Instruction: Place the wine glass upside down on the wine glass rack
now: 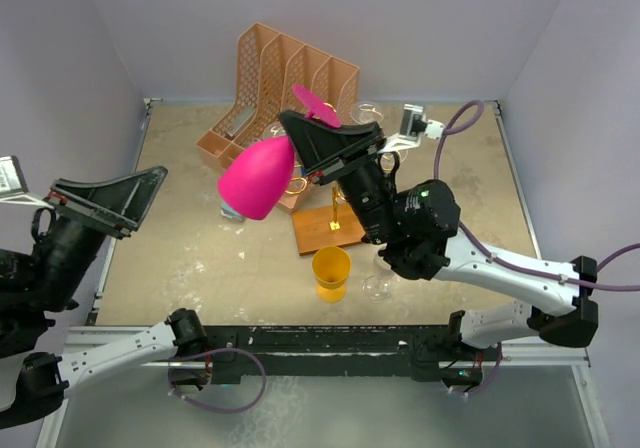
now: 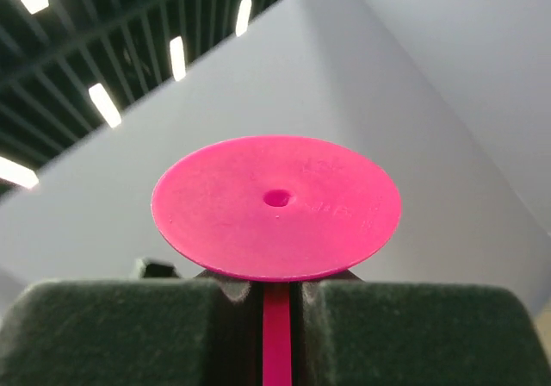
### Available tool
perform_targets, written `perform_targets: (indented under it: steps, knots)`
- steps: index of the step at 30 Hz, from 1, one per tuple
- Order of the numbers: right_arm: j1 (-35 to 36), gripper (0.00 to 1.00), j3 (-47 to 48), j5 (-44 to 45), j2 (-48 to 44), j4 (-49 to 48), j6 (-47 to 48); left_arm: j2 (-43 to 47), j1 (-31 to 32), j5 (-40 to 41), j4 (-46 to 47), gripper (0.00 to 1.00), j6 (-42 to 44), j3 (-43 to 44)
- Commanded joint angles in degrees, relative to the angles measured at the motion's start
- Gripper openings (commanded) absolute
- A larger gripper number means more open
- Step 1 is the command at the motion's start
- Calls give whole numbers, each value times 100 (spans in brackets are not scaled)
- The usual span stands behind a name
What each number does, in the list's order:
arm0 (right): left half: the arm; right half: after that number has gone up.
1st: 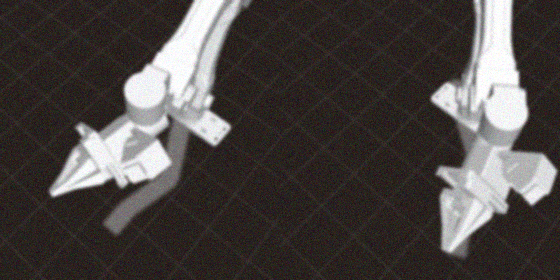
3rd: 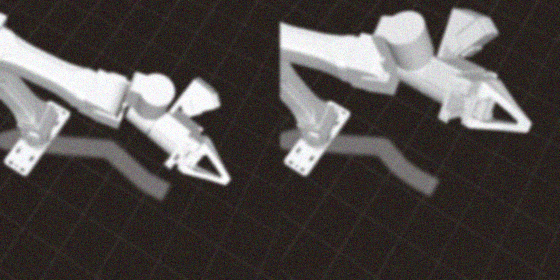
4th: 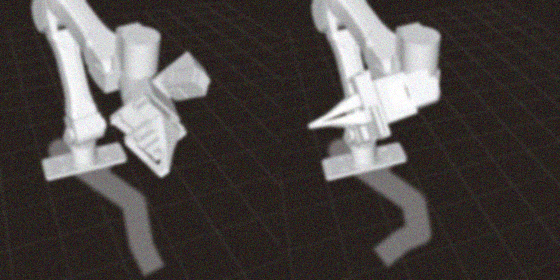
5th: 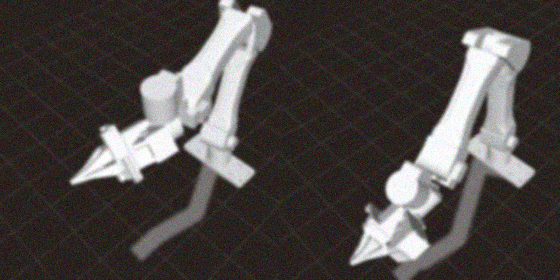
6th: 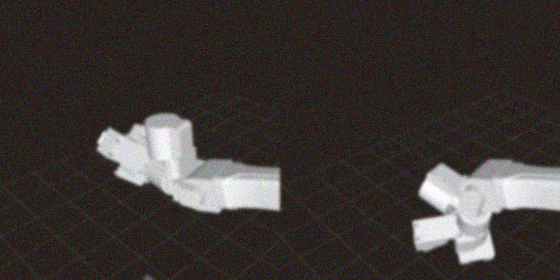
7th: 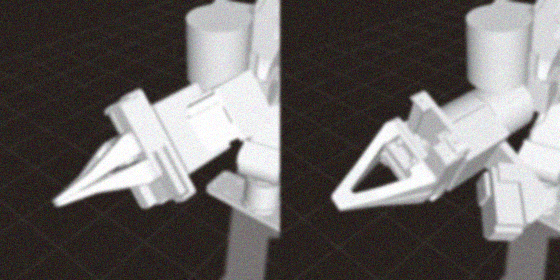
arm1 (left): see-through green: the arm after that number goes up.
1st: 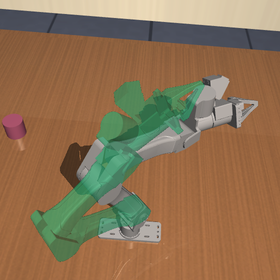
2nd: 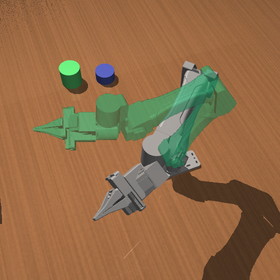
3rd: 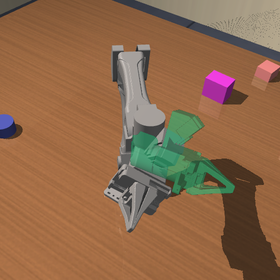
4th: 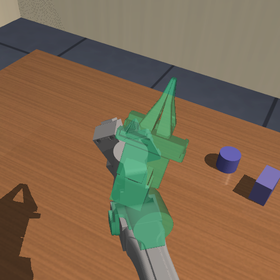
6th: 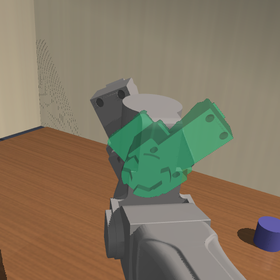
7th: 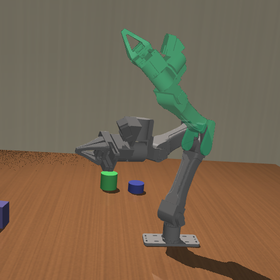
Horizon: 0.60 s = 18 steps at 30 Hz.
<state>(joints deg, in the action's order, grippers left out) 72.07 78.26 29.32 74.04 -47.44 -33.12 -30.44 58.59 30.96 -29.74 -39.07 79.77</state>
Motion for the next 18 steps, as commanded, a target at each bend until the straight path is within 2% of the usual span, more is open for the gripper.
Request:
perform_targets:
  steps: [1, 9, 18]
  knots:
    - [38, 0, 50, -1088, 46, 613, 1350, -375, 3, -246, -320, 49, -482, 544]
    - [46, 0, -412, -2436, -142, 778, 2270, -613, 3, -866, -66, 51, -1335, 637]
    - [44, 0, -582, -2563, -91, 899, 2956, -694, 3, -1123, -166, 53, -1746, 551]
